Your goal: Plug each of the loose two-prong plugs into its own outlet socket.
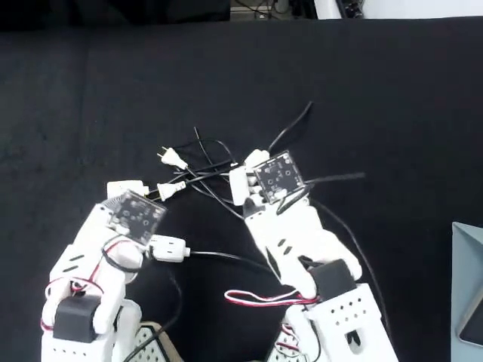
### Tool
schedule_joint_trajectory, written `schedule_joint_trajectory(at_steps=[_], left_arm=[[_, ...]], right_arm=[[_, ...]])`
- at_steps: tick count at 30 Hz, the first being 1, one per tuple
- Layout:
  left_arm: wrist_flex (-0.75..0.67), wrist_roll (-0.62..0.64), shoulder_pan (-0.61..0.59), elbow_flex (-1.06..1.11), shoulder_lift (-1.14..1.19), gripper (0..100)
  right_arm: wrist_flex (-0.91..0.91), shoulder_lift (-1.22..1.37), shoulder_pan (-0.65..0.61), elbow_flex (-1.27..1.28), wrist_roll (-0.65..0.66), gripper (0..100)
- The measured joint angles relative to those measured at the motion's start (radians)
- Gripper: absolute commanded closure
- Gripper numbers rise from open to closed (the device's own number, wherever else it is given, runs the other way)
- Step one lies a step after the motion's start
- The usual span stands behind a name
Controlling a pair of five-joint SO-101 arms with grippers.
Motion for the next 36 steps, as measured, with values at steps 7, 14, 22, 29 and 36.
schedule_joint_trajectory(at_steps=[7, 14, 22, 29, 36], left_arm=[[0.038, -0.203, -0.009, -0.078, 0.275, 80], [0.107, -0.247, -0.008, -0.256, 0.601, 73], [0.123, -0.442, 0.04, -0.31, 0.89, 73], [-0.014, -0.471, 0.092, -0.31, 1.042, 73], [-0.104, -0.471, 0.127, -0.31, 1.149, 73]], right_arm=[[0.0, 0.0, 0.008, 0.0, 0.0, 98.7], [-0.003, 0.0, 0.011, 0.018, 0.0, 98.7], [-0.003, 0.0, 0.044, 0.018, 0.0, 98.7], [-0.003, 0.0, 0.049, 0.018, 0.0, 98.7], [-0.003, 0.0, 0.051, 0.018, 0.0, 98.7]])
